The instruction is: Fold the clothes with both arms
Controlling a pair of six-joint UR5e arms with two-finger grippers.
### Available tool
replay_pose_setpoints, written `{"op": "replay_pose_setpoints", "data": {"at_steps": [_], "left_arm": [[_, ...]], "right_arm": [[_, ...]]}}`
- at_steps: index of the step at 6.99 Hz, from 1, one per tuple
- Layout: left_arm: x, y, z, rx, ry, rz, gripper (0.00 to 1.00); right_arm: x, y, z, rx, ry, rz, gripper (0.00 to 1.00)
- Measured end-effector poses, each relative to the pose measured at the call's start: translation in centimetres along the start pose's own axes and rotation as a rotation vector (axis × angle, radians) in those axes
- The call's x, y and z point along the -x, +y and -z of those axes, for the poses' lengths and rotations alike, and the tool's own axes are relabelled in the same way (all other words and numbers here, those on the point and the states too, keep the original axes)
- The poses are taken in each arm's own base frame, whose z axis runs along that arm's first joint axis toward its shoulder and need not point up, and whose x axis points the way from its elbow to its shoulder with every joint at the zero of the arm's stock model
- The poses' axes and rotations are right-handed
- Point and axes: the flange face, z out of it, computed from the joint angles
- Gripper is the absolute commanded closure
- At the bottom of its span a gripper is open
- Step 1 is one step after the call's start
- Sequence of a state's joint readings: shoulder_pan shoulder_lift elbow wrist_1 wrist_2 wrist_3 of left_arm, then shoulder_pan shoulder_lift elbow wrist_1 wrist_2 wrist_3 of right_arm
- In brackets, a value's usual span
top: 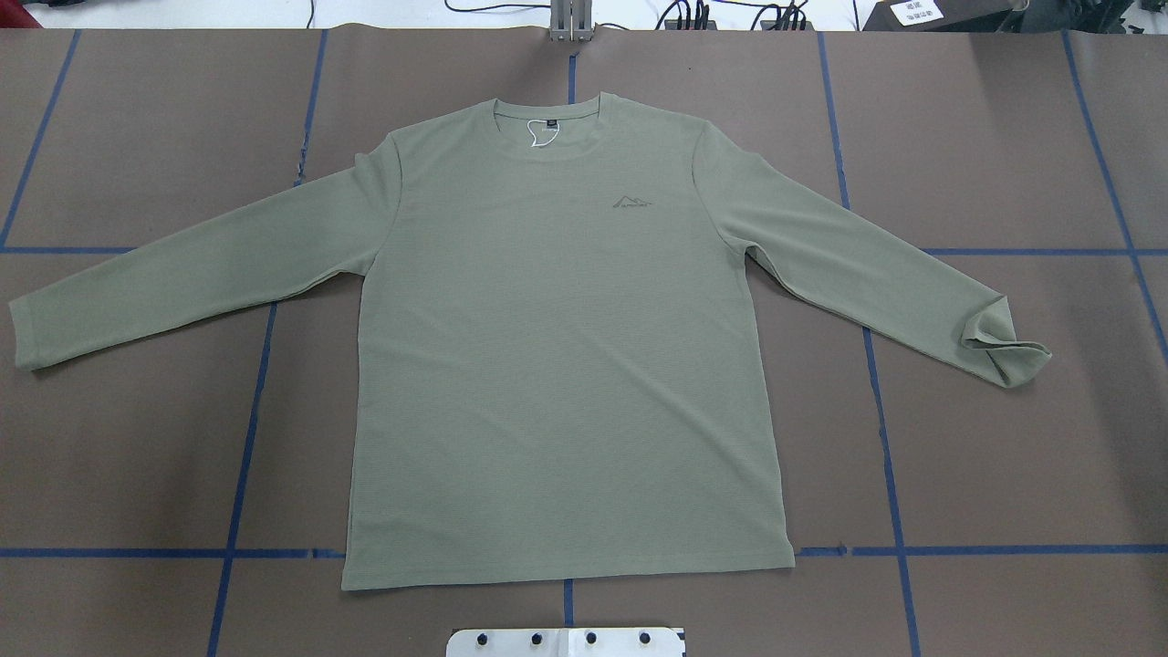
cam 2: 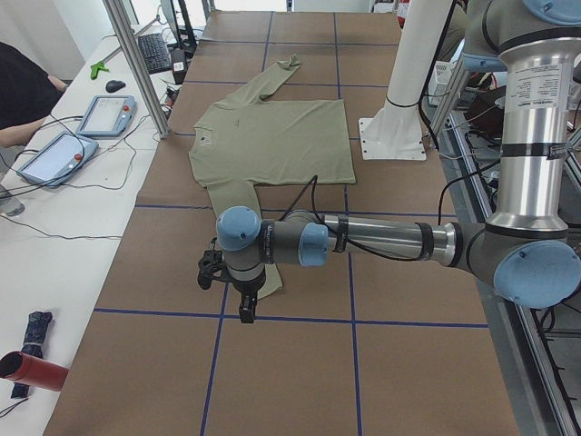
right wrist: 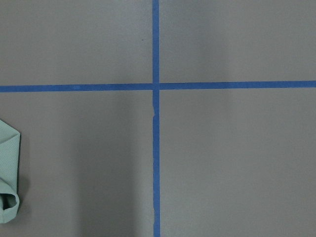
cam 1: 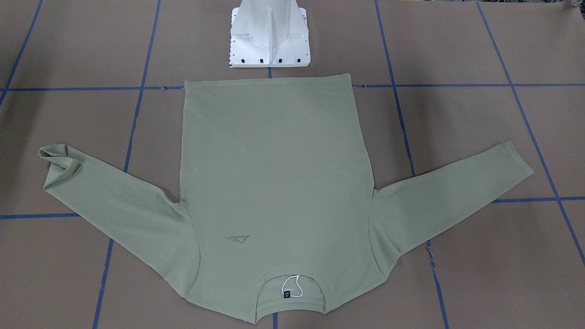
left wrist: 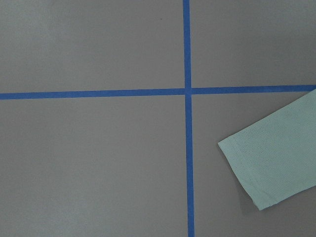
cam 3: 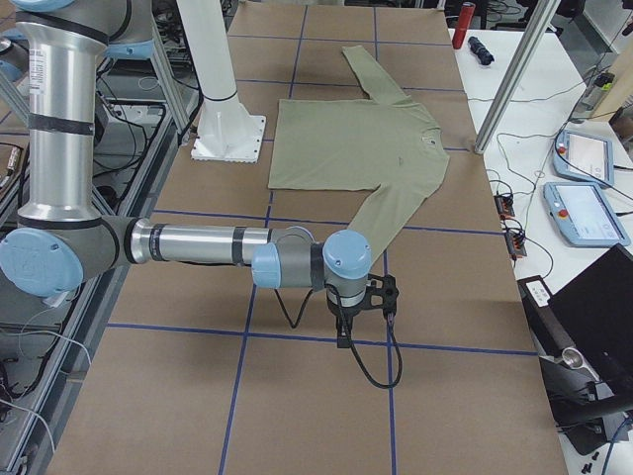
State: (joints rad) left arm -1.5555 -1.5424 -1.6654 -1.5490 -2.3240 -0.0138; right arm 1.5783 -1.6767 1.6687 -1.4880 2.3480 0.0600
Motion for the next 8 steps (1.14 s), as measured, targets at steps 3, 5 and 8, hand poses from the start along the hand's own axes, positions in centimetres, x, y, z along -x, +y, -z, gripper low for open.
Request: {"op": "replay_pose_setpoints", "data": {"at_steps": [3,5,8], "left_arm": [[-0.2,-0.2,0.2,-0.007,-0.002,-0.009,0.0],[-1.1,-1.4,1.1,-0.034,-0.008,-0.041,0.0],[-4.6,-4.8,3.8,-0.138,-0.007,-0.153,0.0]], "right_arm": [[-0.1,-0.2,-0.7,-0.017,-0.001,0.025,0.0],[0.0,-0.4,-1.0,-0.02,-0.012,0.031,0.0],[3.5,-2.0,-2.1,-0.067,-0.03,0.167,0.0]]}}
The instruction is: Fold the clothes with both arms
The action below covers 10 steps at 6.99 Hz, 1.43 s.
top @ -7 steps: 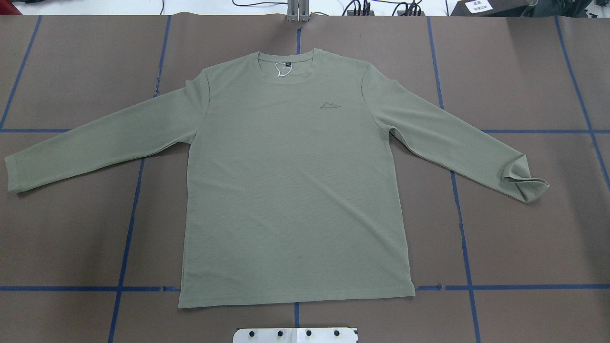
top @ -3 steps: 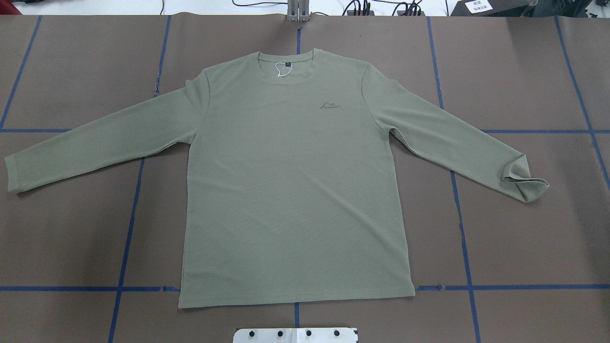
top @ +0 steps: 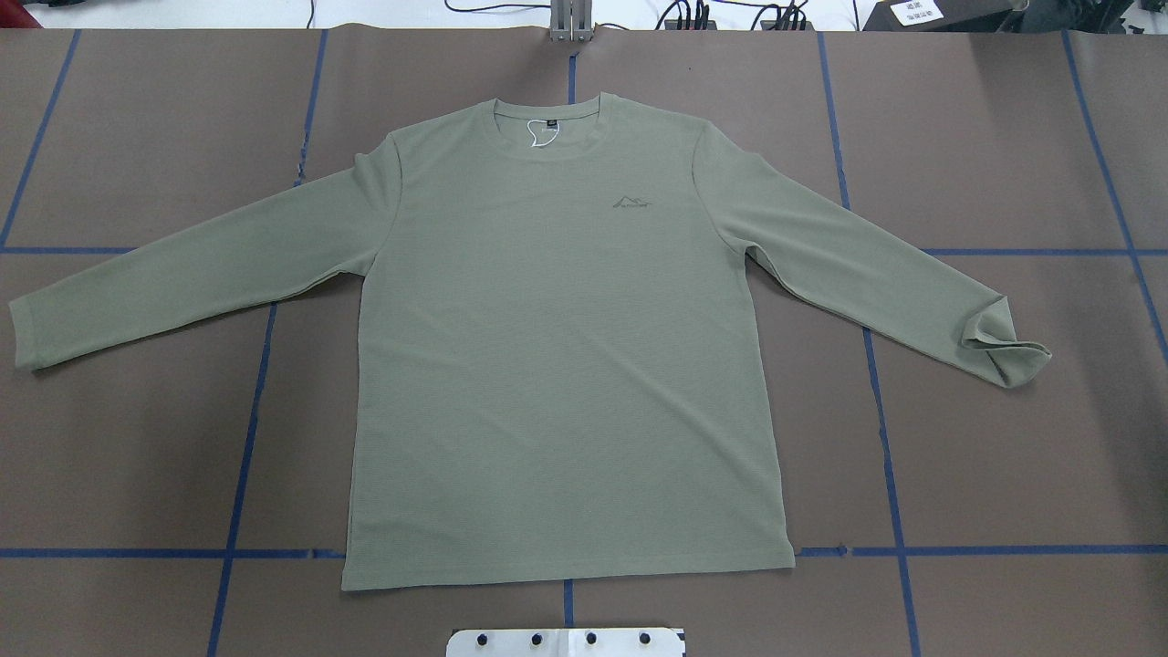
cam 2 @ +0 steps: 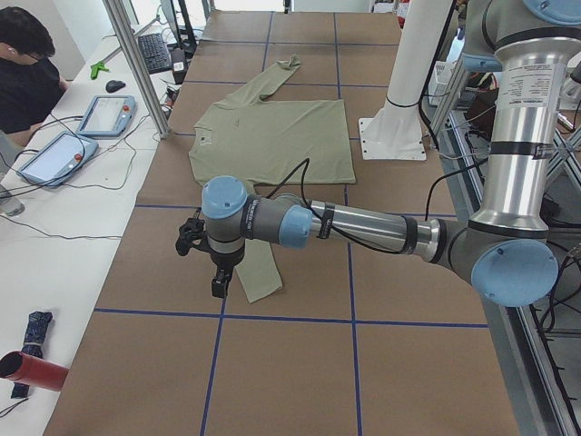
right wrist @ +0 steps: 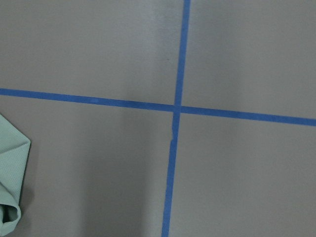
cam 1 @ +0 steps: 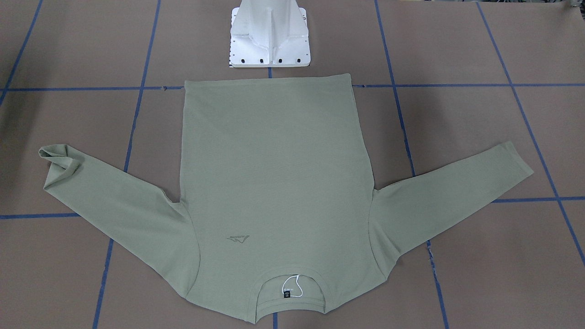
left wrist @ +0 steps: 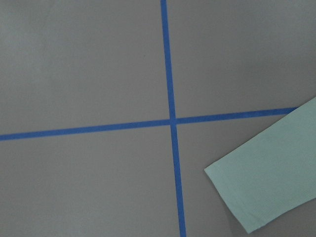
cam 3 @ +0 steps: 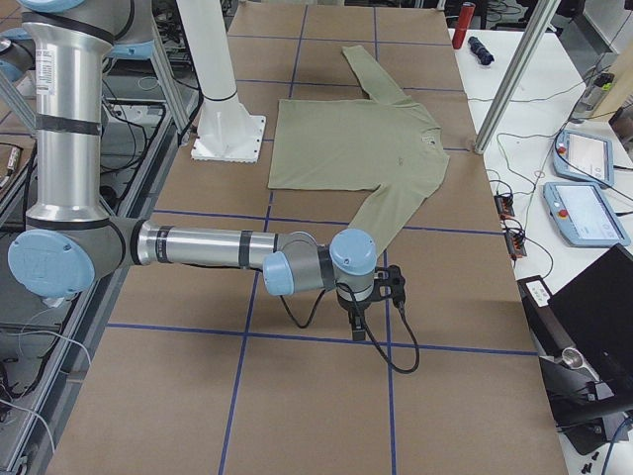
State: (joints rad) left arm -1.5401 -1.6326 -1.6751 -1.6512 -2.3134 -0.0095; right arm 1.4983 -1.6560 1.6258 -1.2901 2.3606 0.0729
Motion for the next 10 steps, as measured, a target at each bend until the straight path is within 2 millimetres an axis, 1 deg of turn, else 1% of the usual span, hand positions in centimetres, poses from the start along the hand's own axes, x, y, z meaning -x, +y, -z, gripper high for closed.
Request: {"op": "replay_pose_setpoints", "data": {"at_steps": [1,2,4,5,6,7,8,9,10], "left_arm": [[-1.1,-0.7,0.0,-0.021,0.006,-0.035,0.0],[-1.7,-1.0,0.0,-0.03,0.012,-0.052,0.0],[-3.0,-1.8,1.0,-0.079,0.018,-0.102,0.0],[-3.3,-1.7,1.2,-0.11,0.019,-0.136,0.0],[-3.0,-1.2,0.9,-0.121,0.02,-0.148,0.0],[-2.7,-0.7,0.6,-0.121,0.021,-0.146,0.0],[-2.5,-0.3,0.4,-0.122,0.023,-0.146,0.0],[-2.3,0.0,0.2,-0.127,0.023,-0.15,0.0],[-1.9,0.3,-0.3,-0.134,0.023,-0.156,0.0]], "right_arm": [[1.9,-0.5,-0.9,-0.022,-0.016,0.046,0.0],[4.5,-1.1,-2.3,-0.024,-0.035,0.039,0.0],[10.4,-2.6,-5.4,0.013,-0.076,0.009,0.0],[14.0,-3.1,-7.4,0.032,-0.071,0.058,0.0],[17.3,-3.4,-8.8,0.025,-0.042,0.121,0.0],[20.3,-3.6,-9.7,0.014,-0.021,0.177,0.0],[22.8,-3.8,-10.5,0.011,-0.021,0.219,0.0],[24.8,-3.6,-11.5,0.023,-0.025,0.252,0.0],[26.3,-3.1,-12.9,0.041,-0.017,0.277,0.0]]}}
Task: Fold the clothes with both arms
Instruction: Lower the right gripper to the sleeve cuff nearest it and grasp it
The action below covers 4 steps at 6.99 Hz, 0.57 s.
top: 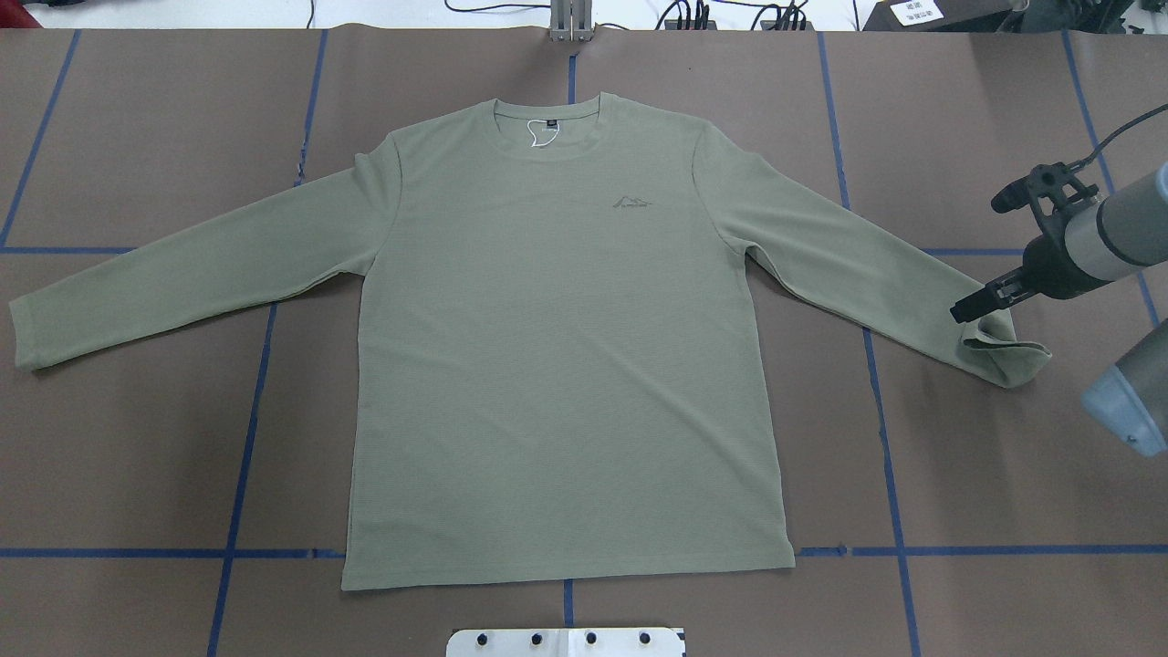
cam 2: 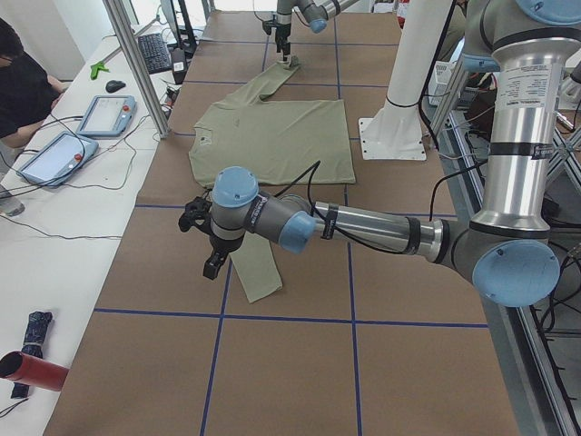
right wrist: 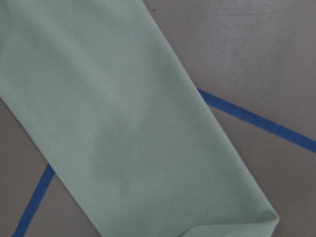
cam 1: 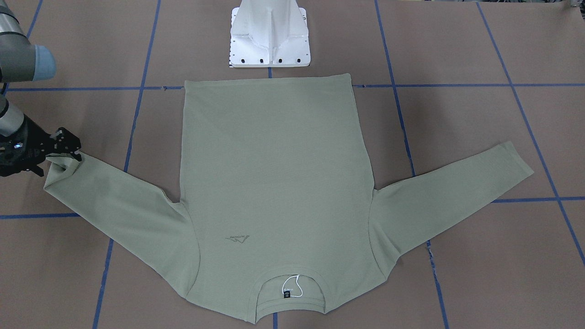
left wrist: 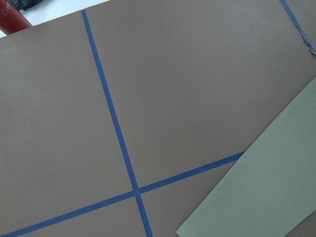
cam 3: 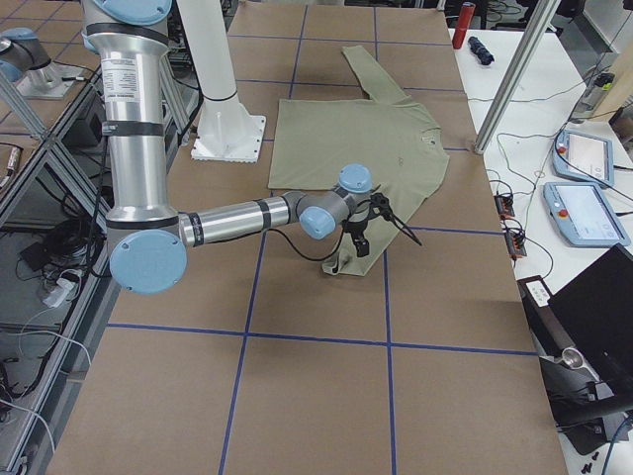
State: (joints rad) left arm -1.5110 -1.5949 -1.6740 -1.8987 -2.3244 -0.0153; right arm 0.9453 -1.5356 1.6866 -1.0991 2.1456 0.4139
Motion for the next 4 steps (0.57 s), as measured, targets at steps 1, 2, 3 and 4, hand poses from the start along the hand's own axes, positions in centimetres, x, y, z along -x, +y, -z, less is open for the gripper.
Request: {"op": "replay_pose_setpoints", "data": {"at_steps": [1,2,3,4], "left_arm": [[0.4,0.3,-0.5,-0.008,0.0,-0.007,0.0],[0.8,0.5,-0.9,-0.015,0.0,-0.014,0.0],[1.0,0.6,-1.1,-0.019,0.0,-0.018,0.0],[1.1,0.7,-1.1,-0.021,0.0,-0.019,0.0]], "right_arm": [[0.9,0.2,-1.3,0.016,0.013,0.017,0.0],[1.1,0.5,-2.2,0.03,0.024,0.021,0.0],[0.8,0.7,-2.8,0.04,0.031,0.019,0.0],[0.5,0.9,-3.0,0.045,0.034,0.014,0.01]]}}
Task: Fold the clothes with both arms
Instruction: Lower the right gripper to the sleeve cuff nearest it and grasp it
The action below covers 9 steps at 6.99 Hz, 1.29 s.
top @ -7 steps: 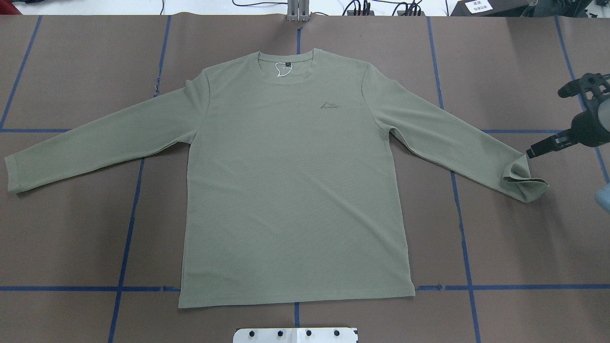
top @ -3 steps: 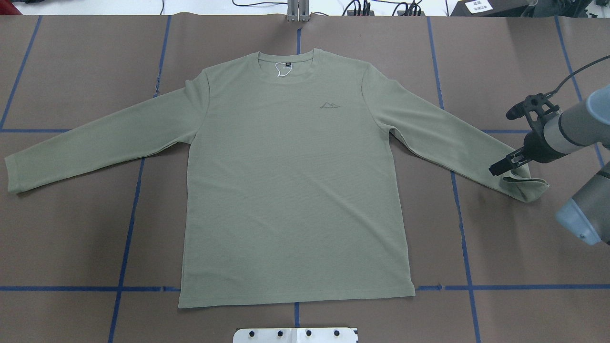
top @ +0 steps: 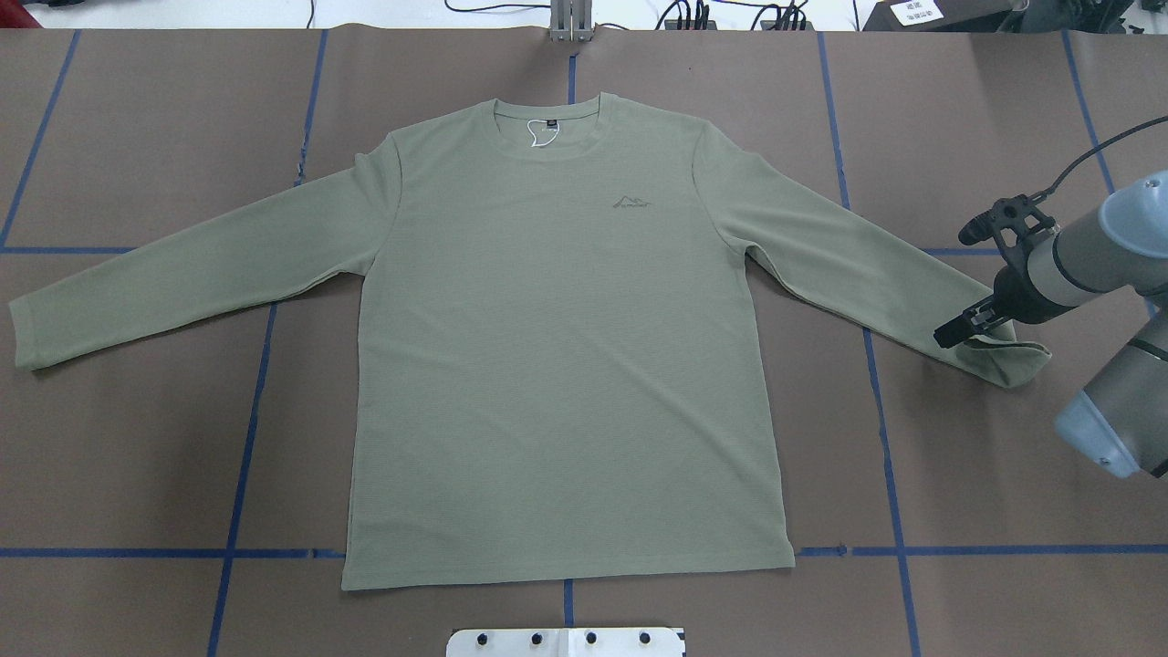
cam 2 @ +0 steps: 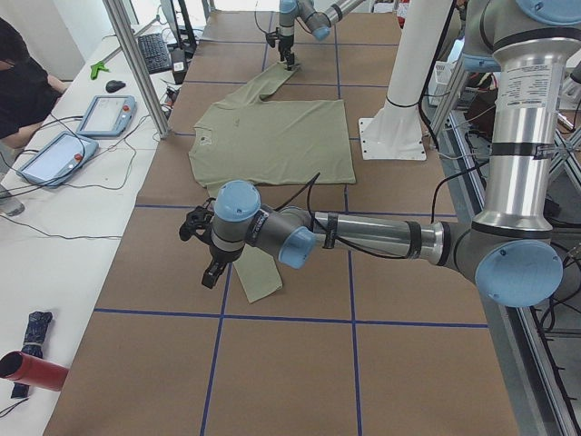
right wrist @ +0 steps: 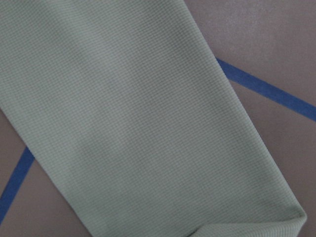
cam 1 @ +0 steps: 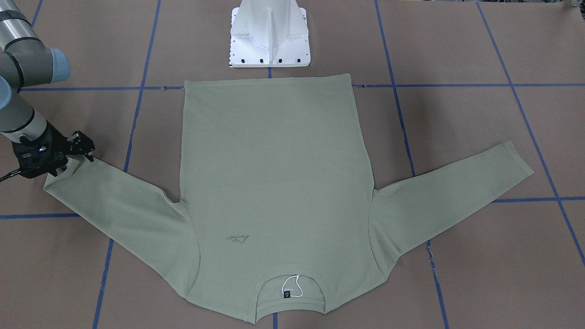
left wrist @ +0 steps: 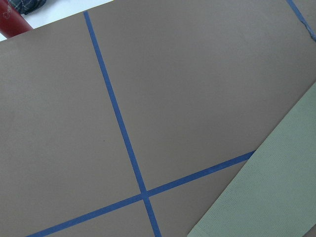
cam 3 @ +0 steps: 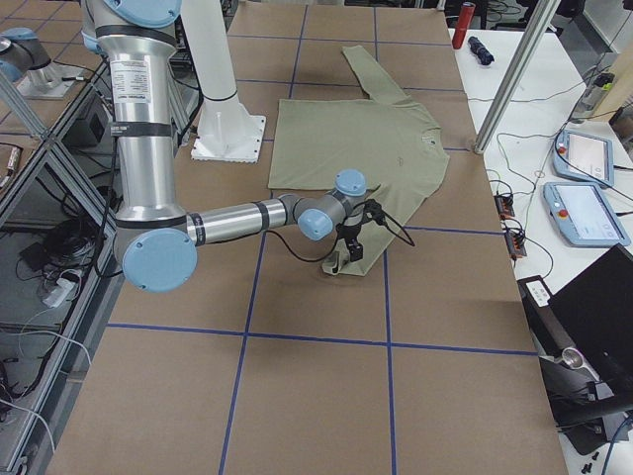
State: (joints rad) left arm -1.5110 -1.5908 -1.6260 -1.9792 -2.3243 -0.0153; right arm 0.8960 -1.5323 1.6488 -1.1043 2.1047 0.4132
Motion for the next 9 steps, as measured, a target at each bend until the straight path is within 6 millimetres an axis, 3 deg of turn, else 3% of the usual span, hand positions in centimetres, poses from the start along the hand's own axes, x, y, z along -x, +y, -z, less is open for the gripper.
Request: {"op": "replay_pose_setpoints", "data": {"at_steps": [1,5,6,9], "left_arm": [[0.0,0.0,0.0,-0.001,0.001,-0.001,0.0],[-0.1,-0.1,0.1,-0.005,0.001,-0.004,0.0],[-0.2,-0.1,0.2,-0.006,0.001,-0.005,0.0],[-0.2,-0.2,0.2,-0.015,0.001,-0.014,0.0]], "right_arm": [[-0.3,0.2,-0.1,0.004,0.002,-0.005,0.15],[-2.1,1.1,0.3,0.031,0.02,-0.04,0.89],[-2.1,1.1,0.4,0.033,0.021,-0.041,1.0],[-1.5,1.0,1.3,0.016,0.013,-0.033,1.0]]}}
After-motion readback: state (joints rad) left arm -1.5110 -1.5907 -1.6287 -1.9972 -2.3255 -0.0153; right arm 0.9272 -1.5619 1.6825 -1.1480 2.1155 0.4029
